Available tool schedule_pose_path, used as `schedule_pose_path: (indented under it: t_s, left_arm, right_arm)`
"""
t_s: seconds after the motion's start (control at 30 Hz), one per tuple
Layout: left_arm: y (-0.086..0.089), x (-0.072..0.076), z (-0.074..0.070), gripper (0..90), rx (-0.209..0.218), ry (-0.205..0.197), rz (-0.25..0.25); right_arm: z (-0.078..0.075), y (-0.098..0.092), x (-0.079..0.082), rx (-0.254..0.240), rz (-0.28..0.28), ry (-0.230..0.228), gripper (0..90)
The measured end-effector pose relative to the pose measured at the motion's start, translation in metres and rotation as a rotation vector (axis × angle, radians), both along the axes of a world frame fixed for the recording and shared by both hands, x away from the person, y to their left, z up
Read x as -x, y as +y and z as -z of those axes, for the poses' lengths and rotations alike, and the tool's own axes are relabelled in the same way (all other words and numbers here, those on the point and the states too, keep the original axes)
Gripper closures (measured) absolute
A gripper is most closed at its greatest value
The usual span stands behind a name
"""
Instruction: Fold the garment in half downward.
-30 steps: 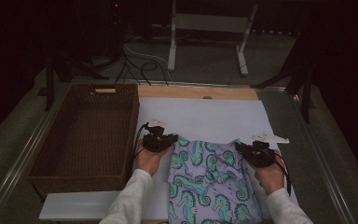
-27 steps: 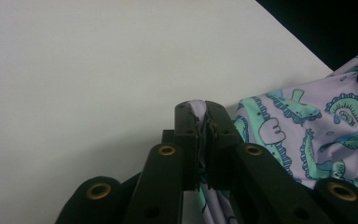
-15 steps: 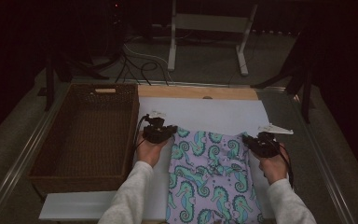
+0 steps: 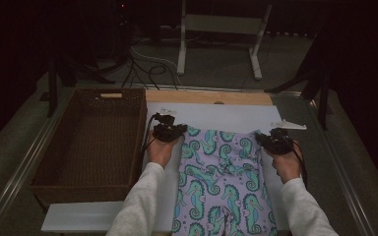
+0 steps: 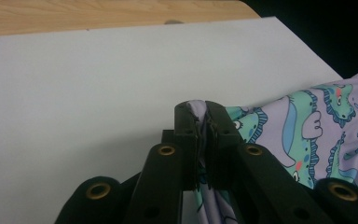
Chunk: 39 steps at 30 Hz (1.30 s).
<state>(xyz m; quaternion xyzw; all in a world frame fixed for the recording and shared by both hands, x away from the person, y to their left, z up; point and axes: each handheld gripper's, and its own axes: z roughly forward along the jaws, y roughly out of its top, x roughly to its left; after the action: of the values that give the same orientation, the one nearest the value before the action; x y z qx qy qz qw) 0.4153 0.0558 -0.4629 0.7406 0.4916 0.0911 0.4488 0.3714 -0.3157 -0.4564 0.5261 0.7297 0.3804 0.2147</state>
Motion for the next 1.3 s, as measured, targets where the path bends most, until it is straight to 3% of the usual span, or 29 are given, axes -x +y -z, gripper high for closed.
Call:
schedule_pose_path:
  t_s: [0.2,0.27,0.33,0.43,0.57,0.97,1.3]
  left_arm:
    - [-0.002,-0.015,-0.001,85.3,-0.007,0.001,-0.026]
    - [-0.004,-0.018,0.000,80.7,0.001,0.000,-0.035]
    - [-0.004,-0.020,0.004,57.6,0.028,0.024,-0.047]
    - [-0.005,-0.016,0.008,35.8,0.041,0.035,-0.042]
    - [-0.006,-0.006,0.011,24.4,0.053,0.033,-0.024]
    - [-0.012,0.029,0.013,21.4,0.059,0.021,0.071]
    - [-0.033,0.047,0.021,22.2,0.008,0.029,0.157]
  right_arm:
    - [0.000,-0.002,-0.017,-0.019,0.001,-0.031,85.7]
    - [0.003,-0.004,-0.020,-0.031,0.008,-0.039,83.5]
    - [0.007,-0.005,-0.023,-0.049,0.026,-0.043,65.3]
    - [0.010,-0.005,-0.021,-0.053,0.039,-0.034,37.9]
    - [0.011,-0.001,-0.015,-0.052,0.022,-0.031,27.6]
    - [0.008,0.012,0.005,-0.038,-0.055,-0.017,25.0]
    - [0.009,0.008,0.018,-0.041,-0.063,-0.009,25.0]
